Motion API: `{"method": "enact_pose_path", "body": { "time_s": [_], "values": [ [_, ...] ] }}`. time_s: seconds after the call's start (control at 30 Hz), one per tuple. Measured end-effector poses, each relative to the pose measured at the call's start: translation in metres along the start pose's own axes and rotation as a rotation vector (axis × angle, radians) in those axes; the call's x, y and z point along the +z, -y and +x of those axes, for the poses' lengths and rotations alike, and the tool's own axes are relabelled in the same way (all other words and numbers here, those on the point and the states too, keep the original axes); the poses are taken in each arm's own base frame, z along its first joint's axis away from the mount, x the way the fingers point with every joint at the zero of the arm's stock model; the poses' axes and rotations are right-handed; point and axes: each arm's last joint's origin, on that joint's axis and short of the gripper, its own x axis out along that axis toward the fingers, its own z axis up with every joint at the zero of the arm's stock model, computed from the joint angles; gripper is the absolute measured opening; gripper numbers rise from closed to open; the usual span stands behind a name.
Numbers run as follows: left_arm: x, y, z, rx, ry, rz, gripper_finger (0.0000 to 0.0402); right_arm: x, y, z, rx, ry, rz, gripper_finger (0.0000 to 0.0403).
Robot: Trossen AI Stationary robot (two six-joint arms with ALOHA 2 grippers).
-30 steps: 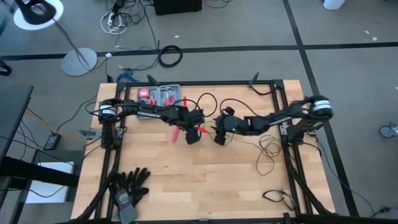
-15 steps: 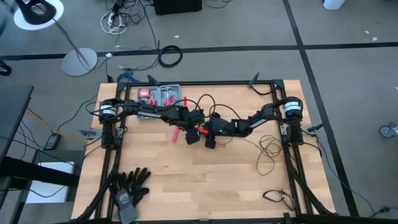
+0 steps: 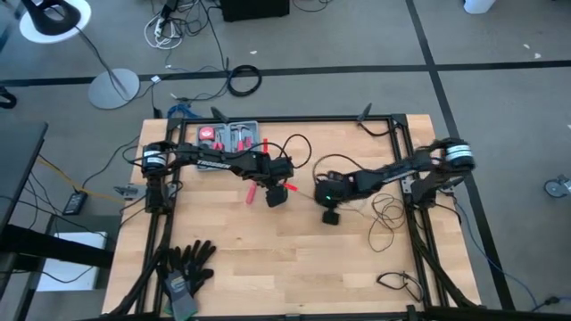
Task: Coil cords
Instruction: Uncoil the black wire from the spool
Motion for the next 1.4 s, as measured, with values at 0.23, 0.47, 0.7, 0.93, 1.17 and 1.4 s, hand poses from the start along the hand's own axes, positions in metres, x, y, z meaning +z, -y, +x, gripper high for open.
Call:
{"method": "enact_pose_path", "body": {
  "time_s": [0.23, 0.47, 0.7, 0.93, 1.17, 1.4],
  "values": [
    [0.0, 0.0, 0.0, 0.003, 0.0, 0.001, 0.0257, -0.036, -0.014, -0.076, -0.021, -0.234, 0.131, 0.0001],
    [0.001, 0.0, 0.0, 0.008, 0.008, -0.004, 0.0257, -0.057, -0.01, -0.117, -0.293, -0.171, 0.378, 0.0001],
    [0.001, 0.0, 0.0, 0.008, 0.01, -0.007, 0.0257, -0.02, -0.003, -0.11, -0.375, 0.201, 0.311, 0.002],
    [0.002, 0.0, 0.0, 0.007, 0.017, -0.008, 0.0257, 0.022, 0.015, -0.069, -0.211, 0.426, 0.176, 0.0074],
    [0.001, 0.0, 0.0, 0.008, 0.011, -0.005, 0.0257, 0.038, 0.033, 0.0, -0.129, 0.482, 0.086, 0.0137],
    [0.001, 0.0, 0.0, 0.009, 0.007, -0.002, 0.0257, 0.031, 0.04, 0.058, -0.159, 0.538, 0.038, 0.0183]
  ]
}}
